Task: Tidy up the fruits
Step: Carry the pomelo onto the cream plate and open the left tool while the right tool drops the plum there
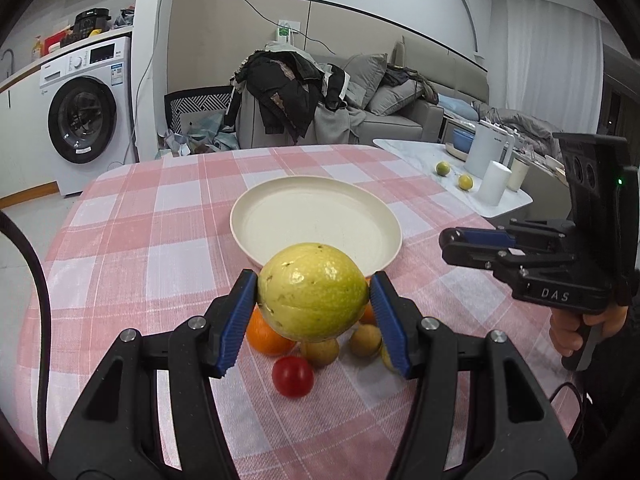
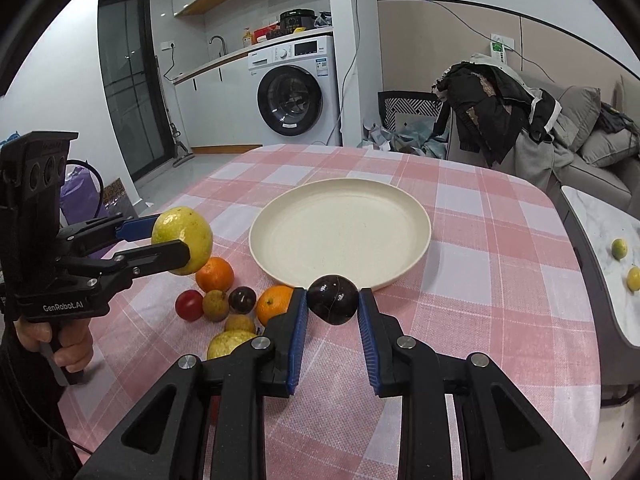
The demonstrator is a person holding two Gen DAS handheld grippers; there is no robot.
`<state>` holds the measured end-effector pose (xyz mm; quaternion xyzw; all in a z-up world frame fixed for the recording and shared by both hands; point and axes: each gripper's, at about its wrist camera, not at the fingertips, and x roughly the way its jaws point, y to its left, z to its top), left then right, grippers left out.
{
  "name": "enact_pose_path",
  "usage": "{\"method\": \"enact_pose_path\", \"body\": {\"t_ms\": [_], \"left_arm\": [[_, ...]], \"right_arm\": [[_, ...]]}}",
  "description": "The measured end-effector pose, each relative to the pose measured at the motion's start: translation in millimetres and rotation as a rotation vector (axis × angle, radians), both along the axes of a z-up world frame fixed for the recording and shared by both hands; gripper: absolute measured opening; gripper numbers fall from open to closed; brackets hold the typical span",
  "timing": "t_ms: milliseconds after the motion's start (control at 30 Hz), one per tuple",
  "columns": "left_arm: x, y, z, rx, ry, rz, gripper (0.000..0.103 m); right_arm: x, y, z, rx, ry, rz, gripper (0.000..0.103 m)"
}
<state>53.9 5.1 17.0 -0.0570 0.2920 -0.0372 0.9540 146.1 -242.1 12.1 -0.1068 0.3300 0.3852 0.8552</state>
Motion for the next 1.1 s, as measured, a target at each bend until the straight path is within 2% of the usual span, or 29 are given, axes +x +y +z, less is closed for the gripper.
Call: {"method": "enact_pose_path", "body": {"t_ms": [300, 567, 700, 1100], "left_arm": [[22, -9, 7, 0.018, -0.026, 0.011, 0.056], [48, -18, 4, 0.043, -0.024, 0.009, 0.056], [62, -21, -1, 0.033, -0.012, 0.006, 0.056], [89, -16, -21, 0.036, 0.039, 0.027, 0.056]], "right_arm": [[11, 5, 9, 0.033, -0.031, -0.032, 0.026], [28, 20, 6, 0.049, -0.014, -0.044, 0.026], [38, 25, -1, 0.063, 0.039, -0.05, 0.026], [58, 27, -26, 0.035, 0.093, -0.105, 0.026]]}}
